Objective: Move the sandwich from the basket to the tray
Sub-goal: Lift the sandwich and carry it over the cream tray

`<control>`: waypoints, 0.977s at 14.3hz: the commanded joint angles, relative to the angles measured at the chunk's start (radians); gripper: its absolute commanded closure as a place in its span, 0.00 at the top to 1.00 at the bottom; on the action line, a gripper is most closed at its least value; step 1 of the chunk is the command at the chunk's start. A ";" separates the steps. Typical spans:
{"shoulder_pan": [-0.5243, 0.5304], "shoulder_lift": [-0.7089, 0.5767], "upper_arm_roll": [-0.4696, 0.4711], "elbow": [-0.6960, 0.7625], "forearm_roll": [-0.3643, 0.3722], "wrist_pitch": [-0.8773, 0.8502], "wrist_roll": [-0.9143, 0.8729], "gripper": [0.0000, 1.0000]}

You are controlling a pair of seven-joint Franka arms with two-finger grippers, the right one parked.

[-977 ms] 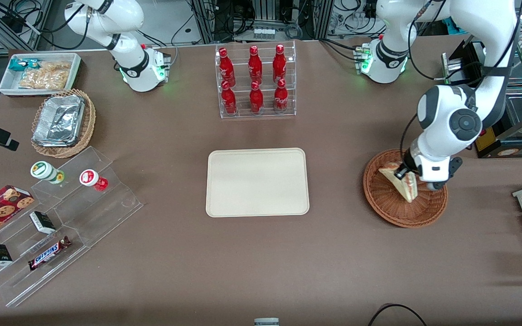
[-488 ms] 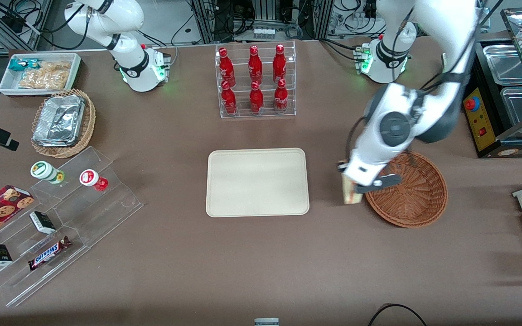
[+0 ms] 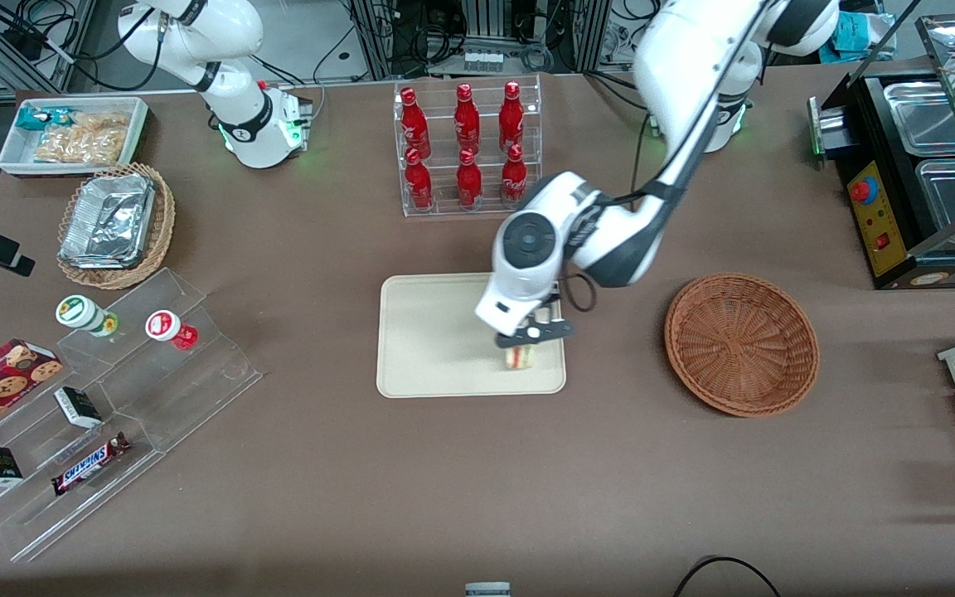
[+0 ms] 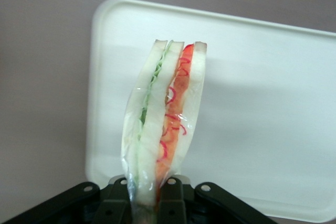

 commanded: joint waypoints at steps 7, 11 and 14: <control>-0.117 0.172 0.017 0.127 0.079 0.121 -0.216 0.06; -0.120 0.179 0.017 0.124 0.089 0.126 -0.213 1.00; -0.131 0.134 0.020 0.126 0.106 0.109 -0.216 1.00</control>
